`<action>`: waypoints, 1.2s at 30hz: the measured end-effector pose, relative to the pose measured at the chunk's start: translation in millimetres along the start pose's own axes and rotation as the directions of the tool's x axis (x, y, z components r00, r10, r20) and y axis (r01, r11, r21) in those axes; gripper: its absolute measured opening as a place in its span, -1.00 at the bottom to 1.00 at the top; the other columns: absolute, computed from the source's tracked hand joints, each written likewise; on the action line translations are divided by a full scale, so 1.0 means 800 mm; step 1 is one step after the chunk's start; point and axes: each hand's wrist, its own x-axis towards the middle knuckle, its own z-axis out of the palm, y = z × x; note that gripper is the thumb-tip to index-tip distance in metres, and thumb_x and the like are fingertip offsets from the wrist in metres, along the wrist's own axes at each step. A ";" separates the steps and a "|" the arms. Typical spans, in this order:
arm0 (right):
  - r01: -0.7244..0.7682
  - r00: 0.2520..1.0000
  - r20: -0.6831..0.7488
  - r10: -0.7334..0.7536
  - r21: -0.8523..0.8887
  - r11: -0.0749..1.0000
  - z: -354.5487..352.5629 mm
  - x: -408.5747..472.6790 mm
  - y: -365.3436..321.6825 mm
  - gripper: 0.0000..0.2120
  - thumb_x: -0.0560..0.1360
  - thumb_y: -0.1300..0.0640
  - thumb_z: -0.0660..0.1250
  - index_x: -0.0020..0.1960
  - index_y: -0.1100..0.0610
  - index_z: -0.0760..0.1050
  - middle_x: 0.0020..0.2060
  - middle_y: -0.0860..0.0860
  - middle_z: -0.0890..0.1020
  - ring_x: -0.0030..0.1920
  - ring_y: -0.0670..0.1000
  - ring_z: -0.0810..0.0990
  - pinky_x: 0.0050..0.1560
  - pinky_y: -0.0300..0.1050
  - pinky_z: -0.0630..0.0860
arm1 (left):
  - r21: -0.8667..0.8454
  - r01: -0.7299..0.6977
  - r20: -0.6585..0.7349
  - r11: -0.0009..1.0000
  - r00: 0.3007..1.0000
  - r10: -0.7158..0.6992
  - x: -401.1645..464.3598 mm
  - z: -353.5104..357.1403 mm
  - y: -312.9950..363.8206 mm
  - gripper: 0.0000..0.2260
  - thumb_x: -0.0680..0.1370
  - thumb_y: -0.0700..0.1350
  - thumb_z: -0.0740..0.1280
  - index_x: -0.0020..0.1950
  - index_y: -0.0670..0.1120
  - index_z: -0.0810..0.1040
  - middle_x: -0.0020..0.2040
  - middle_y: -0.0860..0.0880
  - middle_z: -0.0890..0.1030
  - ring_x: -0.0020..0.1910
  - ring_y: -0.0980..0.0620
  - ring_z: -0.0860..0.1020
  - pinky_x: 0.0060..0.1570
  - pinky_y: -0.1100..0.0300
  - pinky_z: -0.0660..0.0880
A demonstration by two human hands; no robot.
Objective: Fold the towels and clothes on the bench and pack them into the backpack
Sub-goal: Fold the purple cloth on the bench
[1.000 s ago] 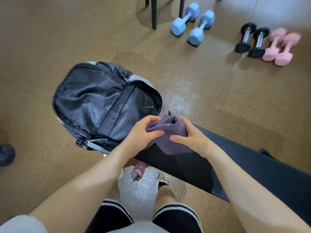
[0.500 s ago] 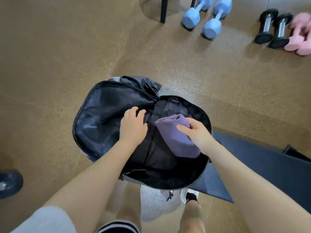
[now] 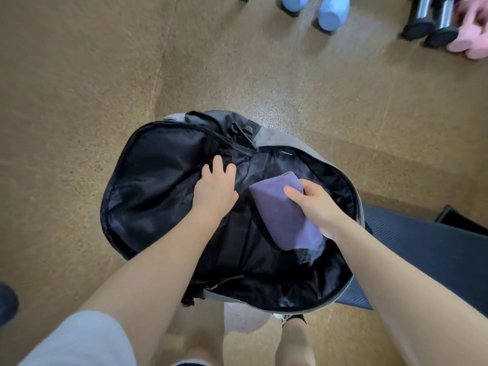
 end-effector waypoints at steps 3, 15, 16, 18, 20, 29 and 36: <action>0.025 1.000 -0.001 -0.025 -0.033 0.999 0.005 -0.005 -0.013 -0.76 0.53 0.02 0.27 -0.25 0.11 0.39 -0.29 -0.02 0.43 -0.21 -0.02 0.37 -0.17 -0.12 0.27 | -0.120 -0.053 0.005 0.991 0.999 0.054 -0.007 -0.029 -0.021 -0.78 0.50 -0.14 0.25 0.09 -0.21 0.39 0.36 -0.17 0.31 0.03 -0.30 0.50 -0.11 -0.02 0.39; 0.166 0.920 -0.267 -0.287 -0.399 0.902 0.103 0.032 -0.071 -0.64 0.48 -0.09 0.32 0.12 0.16 0.50 0.05 0.12 0.59 0.12 0.16 0.49 0.15 0.03 0.39 | -0.362 -0.199 -0.203 0.911 0.970 0.131 -0.045 -0.078 -0.063 -0.81 0.37 -0.03 0.13 -0.16 -0.13 0.41 0.28 -0.11 0.47 0.28 -0.08 0.43 0.03 0.05 0.44; 0.158 0.875 -0.370 -0.312 -0.391 0.907 0.099 0.024 -0.057 -0.61 0.48 -0.07 0.32 0.18 0.17 0.48 0.13 0.13 0.55 0.18 0.16 0.46 0.20 0.03 0.36 | -0.362 -0.189 -0.210 0.913 0.971 0.117 -0.045 -0.078 -0.060 -0.80 0.38 -0.02 0.14 -0.15 -0.13 0.41 0.29 -0.09 0.46 0.27 -0.07 0.43 -0.02 0.07 0.43; 0.088 0.825 -0.523 -0.215 -0.258 0.962 0.088 0.001 -0.017 -0.56 0.48 -0.01 0.35 0.26 0.19 0.40 0.17 0.13 0.50 0.20 0.14 0.43 0.20 -0.02 0.34 | -0.356 -0.161 -0.216 0.920 0.973 0.087 -0.045 -0.076 -0.055 -0.83 0.43 -0.06 0.21 -0.11 -0.15 0.45 0.33 -0.05 0.44 0.25 -0.07 0.45 -0.09 0.10 0.40; -0.045 0.887 -0.453 0.086 0.101 0.994 0.085 -0.015 0.012 -0.57 0.50 0.05 0.34 0.27 0.23 0.36 0.02 0.07 0.52 0.09 0.11 0.49 0.10 -0.03 0.42 | -0.358 -0.134 -0.208 0.924 0.976 0.061 -0.046 -0.074 -0.049 -0.89 0.46 -0.14 0.28 -0.07 -0.16 0.47 0.37 -0.03 0.41 0.22 -0.09 0.46 -0.12 0.11 0.37; 0.038 0.983 -0.183 0.021 0.316 0.948 0.126 0.030 -0.026 -0.61 0.57 0.19 0.17 0.39 0.10 0.33 0.25 0.04 0.52 0.25 0.05 0.48 0.32 0.07 0.39 | -0.429 -0.204 -0.237 0.880 0.966 0.108 -0.046 -0.074 -0.056 -0.88 0.41 -0.14 0.30 -0.11 -0.16 0.51 0.33 -0.05 0.45 -0.01 -0.12 0.53 -0.12 0.07 0.50; 0.030 0.993 -0.114 0.008 0.329 0.944 0.123 0.037 -0.058 -0.62 0.60 0.31 0.08 0.39 0.14 0.33 0.07 -0.02 0.57 0.00 -0.09 0.53 0.25 -0.11 0.42 | -0.452 -0.134 -0.170 0.882 0.983 0.063 -0.030 -0.054 -0.064 -0.92 0.48 -0.16 0.33 -0.07 -0.14 0.49 0.36 0.04 0.38 -0.16 0.04 0.48 -0.10 0.08 0.48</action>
